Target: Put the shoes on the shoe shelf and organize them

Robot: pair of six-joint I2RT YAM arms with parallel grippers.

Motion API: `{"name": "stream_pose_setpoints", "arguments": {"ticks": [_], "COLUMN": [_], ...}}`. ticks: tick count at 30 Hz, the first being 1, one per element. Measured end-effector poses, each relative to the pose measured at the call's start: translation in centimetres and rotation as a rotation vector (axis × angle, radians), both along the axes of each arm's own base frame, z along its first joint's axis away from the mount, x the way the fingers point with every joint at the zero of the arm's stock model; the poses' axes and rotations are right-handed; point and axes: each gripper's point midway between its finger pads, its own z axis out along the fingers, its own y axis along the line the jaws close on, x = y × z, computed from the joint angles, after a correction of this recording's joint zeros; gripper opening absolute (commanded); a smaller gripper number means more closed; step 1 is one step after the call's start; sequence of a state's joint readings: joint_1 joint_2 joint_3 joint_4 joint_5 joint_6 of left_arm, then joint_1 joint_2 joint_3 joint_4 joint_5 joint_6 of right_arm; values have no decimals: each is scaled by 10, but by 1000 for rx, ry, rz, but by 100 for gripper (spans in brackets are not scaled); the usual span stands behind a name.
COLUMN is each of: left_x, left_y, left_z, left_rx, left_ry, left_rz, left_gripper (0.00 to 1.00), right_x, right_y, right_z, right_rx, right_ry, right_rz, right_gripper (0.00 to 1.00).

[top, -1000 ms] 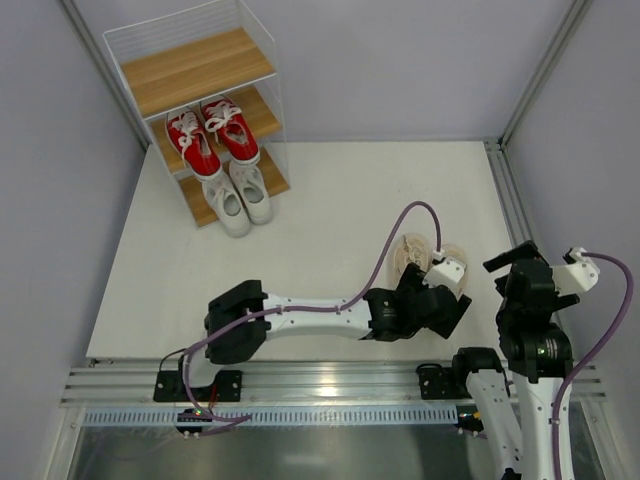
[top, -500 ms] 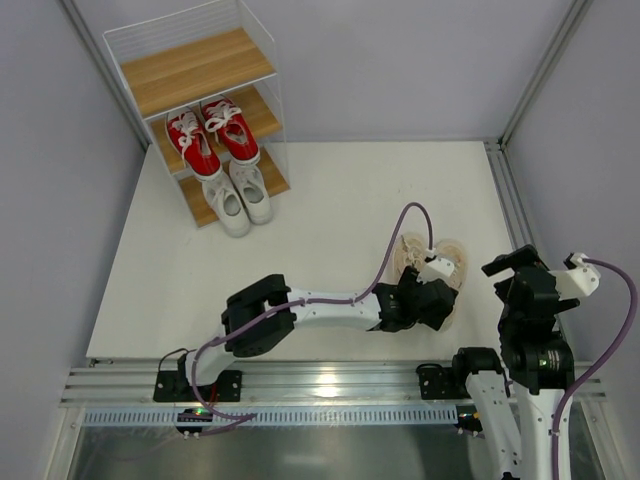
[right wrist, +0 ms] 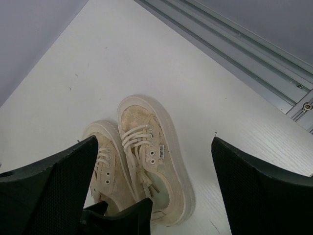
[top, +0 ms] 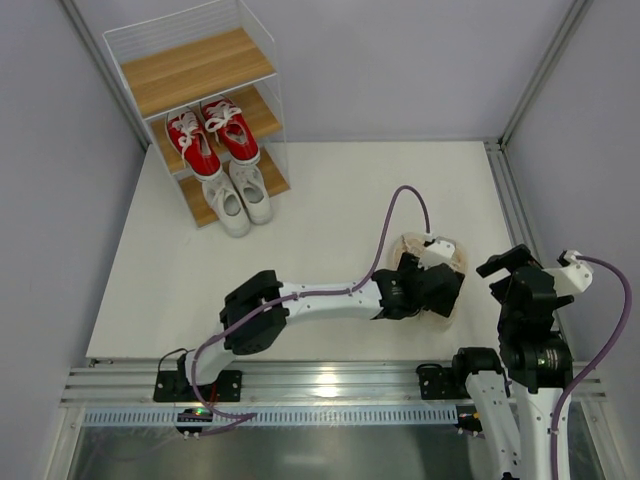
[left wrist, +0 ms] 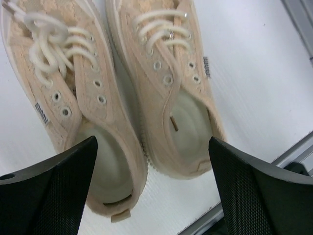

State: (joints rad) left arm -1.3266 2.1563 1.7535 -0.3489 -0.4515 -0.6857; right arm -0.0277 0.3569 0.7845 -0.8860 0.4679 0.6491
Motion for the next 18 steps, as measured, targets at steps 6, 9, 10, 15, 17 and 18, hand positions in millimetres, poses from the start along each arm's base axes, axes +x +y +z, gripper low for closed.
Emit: {"name": "stream_pose_setpoints", "arguments": {"ticks": [6, 9, 10, 15, 17, 18], "left_x": [22, 25, 26, 28, 30, 30], "left_y": [-14, -9, -6, -4, 0, -1], "left_z": [3, -24, -33, -41, -44, -44], "left_rx": [-25, 23, 41, 52, 57, 47], "left_ry": [14, 43, 52, 61, 68, 76], "left_rz": [50, 68, 74, 95, 108, 115], "left_gripper": [90, 88, 87, 51, 13, 2], "right_x": [1, 2, 2, 3, 5, 5], "right_y": [2, 3, 3, 4, 5, 6], "right_z": [-1, -2, -2, -3, -5, -6], "right_rx": [5, 7, 8, 10, 14, 15], "right_ry": [2, 4, 5, 3, 5, 6], "right_rz": [11, 17, 17, 24, 30, 33], "right_gripper": [97, 97, 97, 97, 97, 97]}}
